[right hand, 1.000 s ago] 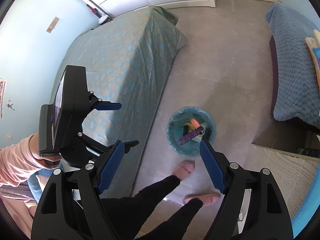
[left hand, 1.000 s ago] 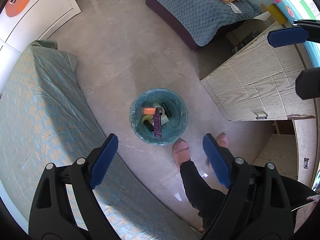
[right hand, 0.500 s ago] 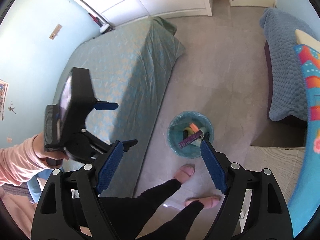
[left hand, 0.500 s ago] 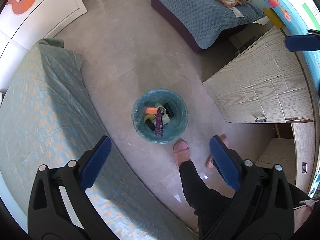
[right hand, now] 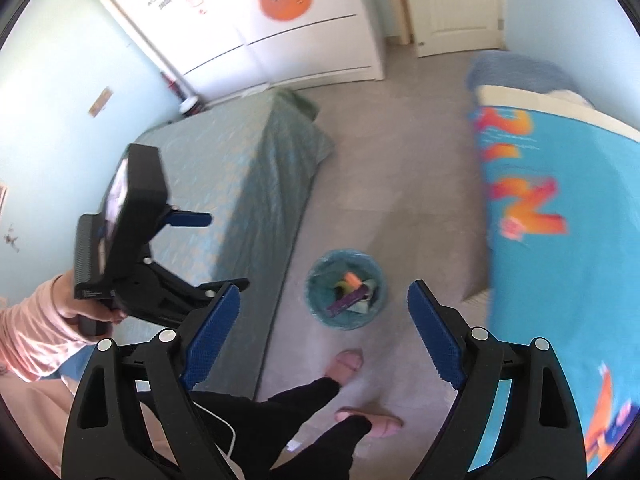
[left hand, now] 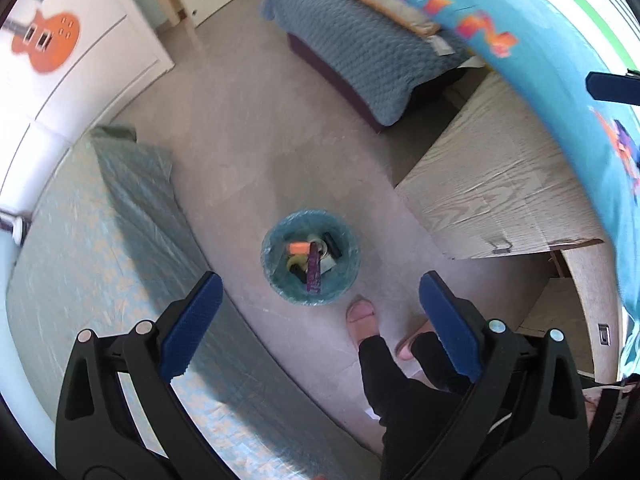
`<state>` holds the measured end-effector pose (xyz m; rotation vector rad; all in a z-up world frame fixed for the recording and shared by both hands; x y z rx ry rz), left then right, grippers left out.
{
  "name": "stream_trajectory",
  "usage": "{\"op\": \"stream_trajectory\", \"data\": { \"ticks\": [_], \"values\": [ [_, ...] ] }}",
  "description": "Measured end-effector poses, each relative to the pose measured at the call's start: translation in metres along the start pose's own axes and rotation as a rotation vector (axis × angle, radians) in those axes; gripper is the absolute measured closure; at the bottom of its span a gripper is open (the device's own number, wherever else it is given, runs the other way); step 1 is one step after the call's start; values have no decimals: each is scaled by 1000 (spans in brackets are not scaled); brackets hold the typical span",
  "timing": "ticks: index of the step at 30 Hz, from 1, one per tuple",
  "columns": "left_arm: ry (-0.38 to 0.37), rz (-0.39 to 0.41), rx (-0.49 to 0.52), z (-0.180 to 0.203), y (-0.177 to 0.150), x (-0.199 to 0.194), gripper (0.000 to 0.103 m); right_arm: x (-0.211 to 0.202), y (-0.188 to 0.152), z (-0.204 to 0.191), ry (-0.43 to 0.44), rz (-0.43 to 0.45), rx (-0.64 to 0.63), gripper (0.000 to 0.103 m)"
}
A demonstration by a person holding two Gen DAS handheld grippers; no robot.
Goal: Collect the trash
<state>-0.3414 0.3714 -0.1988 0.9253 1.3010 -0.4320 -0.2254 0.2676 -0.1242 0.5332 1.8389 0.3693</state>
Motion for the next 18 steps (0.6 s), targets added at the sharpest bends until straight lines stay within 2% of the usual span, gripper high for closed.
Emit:
{"op": "stream_trajectory", "data": {
  "ticks": [9, 18],
  "values": [
    [-33, 91, 155, 79, 37, -32, 7, -86, -47, 64, -182, 124, 169, 14],
    [-130, 152, 339, 194, 64, -52, 7, -164, -119, 114, -367, 214, 335, 14]
  ]
}}
Point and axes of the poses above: each gripper's, at about its wrist camera, not at the fingertips, and x roughly the way its jaws point, z to its right, y to its top, the point moved 8 cm from there along x, roughly the way its jaws point, and after that the axes turned 7 degrees about z, right-handed, at the moved point
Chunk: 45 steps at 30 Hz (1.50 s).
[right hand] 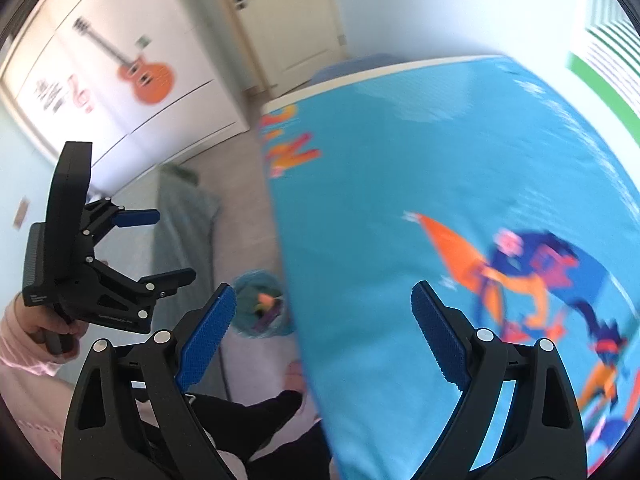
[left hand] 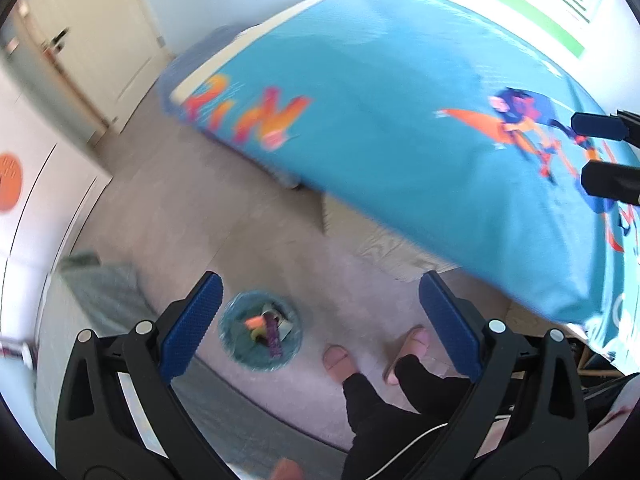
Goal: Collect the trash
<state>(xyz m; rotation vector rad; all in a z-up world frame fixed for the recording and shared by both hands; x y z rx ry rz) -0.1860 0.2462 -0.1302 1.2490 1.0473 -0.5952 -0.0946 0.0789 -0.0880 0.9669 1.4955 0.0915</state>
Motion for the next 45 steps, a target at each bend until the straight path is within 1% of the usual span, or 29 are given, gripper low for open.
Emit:
{"op": "stream_trajectory", "data": {
  "ticks": [7, 12, 16, 18, 21, 23, 26, 29, 32, 38, 41, 45],
  "values": [
    [-88, 35, 138, 91, 37, 2, 7, -49, -33, 75, -123, 51, 148, 14],
    [-128, 59, 215, 153, 55, 1, 7, -76, -59, 120, -201, 84, 263, 14],
    [-162, 71, 262, 194, 64, 4, 7, -92, -77, 150, -273, 86, 318, 14],
    [-181, 73, 283, 209, 68, 5, 7, -101, -85, 160, -297, 87, 352, 14],
    [-220, 81, 334, 231, 76, 5, 7, -109, -92, 170, -322, 104, 405, 14],
    [-238, 90, 390, 246, 82, 5, 7, -116, -98, 176, -349, 117, 444, 14],
    [-275, 100, 463, 263, 89, 3, 7, -122, -106, 183, -387, 134, 514, 14],
    [-300, 117, 528, 277, 95, 2, 7, -128, -111, 187, -418, 156, 556, 14],
    [-334, 120, 567, 288, 99, 2, 7, -134, -116, 190, -459, 167, 589, 14],
    [-365, 126, 666, 307, 97, 3, 7, -145, -125, 192, -515, 207, 670, 14],
    [-392, 128, 699, 316, 96, 2, 7, -150, -130, 192, -537, 216, 692, 14],
    [-414, 131, 714, 326, 95, 1, 7, -157, -135, 191, -564, 219, 702, 14]
  ]
}}
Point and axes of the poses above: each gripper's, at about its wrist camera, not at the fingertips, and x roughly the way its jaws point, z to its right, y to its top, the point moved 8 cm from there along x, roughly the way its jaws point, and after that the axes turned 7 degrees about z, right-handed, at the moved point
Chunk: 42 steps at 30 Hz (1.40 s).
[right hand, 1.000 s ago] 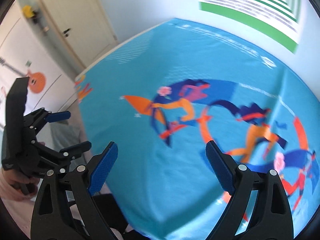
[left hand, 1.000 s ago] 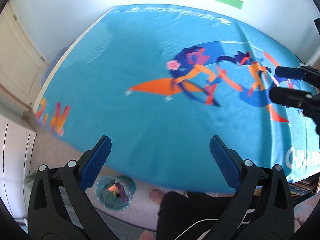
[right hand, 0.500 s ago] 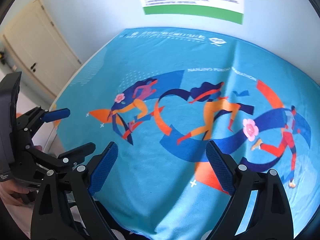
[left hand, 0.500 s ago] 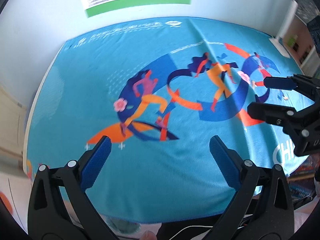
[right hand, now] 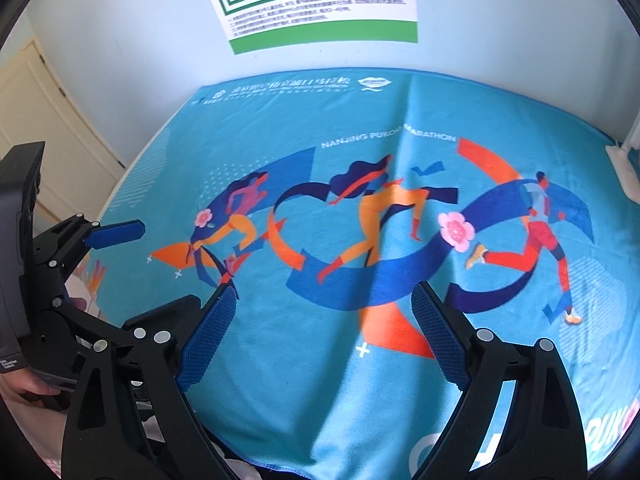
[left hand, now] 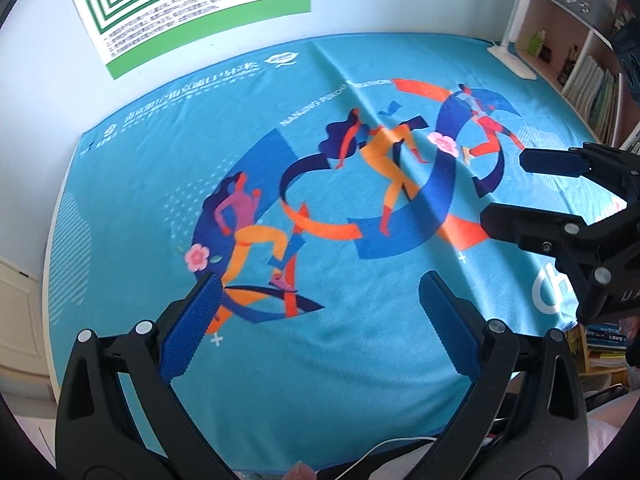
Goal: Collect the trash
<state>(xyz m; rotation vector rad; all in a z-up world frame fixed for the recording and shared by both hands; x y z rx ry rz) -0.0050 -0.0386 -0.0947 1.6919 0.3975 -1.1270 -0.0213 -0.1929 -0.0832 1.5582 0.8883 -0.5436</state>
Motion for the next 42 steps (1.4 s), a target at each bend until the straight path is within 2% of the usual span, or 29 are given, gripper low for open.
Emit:
{"op": "stream_trajectory", "data": {
  "ticks": [11, 33, 42],
  "values": [
    [0, 25, 19, 7, 12, -1, 7, -8, 6, 14, -16, 26, 19, 14],
    [41, 35, -44, 5, 20, 0, 7, -7, 9, 22, 10, 33, 24, 14],
    [67, 57, -9, 9, 28, 2, 7, -4, 13, 21, 14, 36, 19, 14]
  ]
}}
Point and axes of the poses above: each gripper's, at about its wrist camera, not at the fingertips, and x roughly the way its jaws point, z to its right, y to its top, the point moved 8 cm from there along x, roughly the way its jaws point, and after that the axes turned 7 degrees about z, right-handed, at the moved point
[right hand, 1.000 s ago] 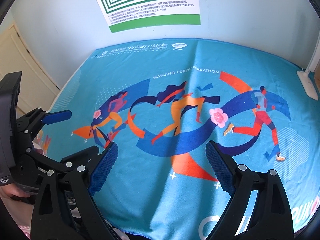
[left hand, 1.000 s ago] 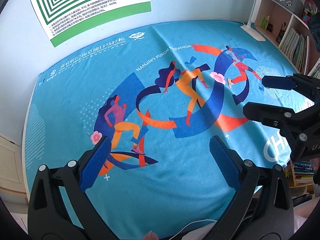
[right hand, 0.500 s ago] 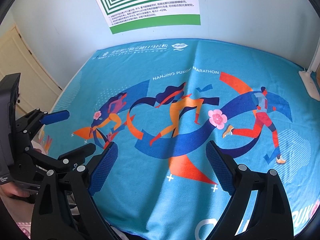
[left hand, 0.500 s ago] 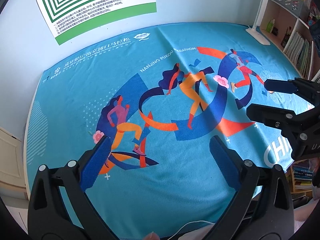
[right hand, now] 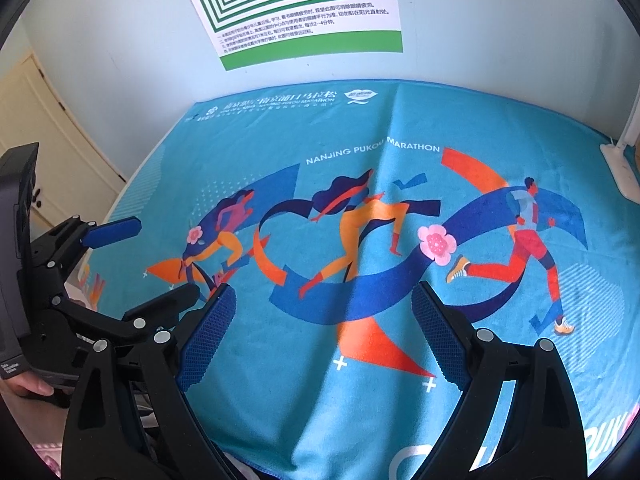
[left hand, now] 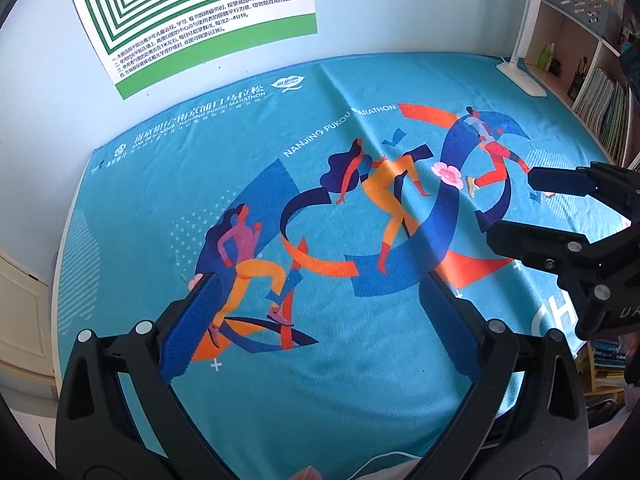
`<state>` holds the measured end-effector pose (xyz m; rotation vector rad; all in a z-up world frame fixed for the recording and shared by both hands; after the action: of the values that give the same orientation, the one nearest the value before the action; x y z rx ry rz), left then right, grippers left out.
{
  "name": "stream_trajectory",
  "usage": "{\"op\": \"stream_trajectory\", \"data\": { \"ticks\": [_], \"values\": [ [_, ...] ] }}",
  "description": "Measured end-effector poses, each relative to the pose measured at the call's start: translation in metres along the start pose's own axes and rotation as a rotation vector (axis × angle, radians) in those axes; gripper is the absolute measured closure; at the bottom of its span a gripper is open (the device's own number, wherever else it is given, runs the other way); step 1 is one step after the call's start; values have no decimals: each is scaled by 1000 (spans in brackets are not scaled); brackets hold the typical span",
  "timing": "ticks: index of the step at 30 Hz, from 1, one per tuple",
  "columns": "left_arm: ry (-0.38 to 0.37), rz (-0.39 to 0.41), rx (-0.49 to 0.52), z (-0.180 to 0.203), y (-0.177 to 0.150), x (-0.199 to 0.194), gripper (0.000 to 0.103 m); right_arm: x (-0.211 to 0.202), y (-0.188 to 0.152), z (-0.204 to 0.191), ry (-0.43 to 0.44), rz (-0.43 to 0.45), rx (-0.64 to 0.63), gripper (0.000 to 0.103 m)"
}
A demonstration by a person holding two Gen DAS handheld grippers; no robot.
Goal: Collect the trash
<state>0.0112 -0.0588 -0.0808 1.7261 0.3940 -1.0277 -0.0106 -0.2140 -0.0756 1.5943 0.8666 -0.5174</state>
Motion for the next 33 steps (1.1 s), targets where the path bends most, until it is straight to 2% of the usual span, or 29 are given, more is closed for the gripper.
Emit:
{"op": "stream_trajectory", "data": {
  "ticks": [9, 13, 33],
  "values": [
    [-13, 12, -41, -9, 7, 5, 7, 6, 6, 0, -2, -1, 0, 14],
    [26, 25, -58, -19, 10, 9, 7, 8, 9, 2, -6, 2, 5, 14],
    [-23, 13, -59, -23, 16, 27, 7, 22, 16, 8, -32, -21, 26, 14]
  ]
}}
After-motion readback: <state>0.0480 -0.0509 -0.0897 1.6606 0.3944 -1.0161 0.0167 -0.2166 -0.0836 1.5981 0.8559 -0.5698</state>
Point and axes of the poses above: each gripper's, at about its wrist camera, not at the fingertips, and x roughly the way its jaws point, z to its right, y to its top, the point moved 8 cm from there along x, roughly the way its jaws point, and after that the axes turned 7 degrees about z, right-handed, at the moved point
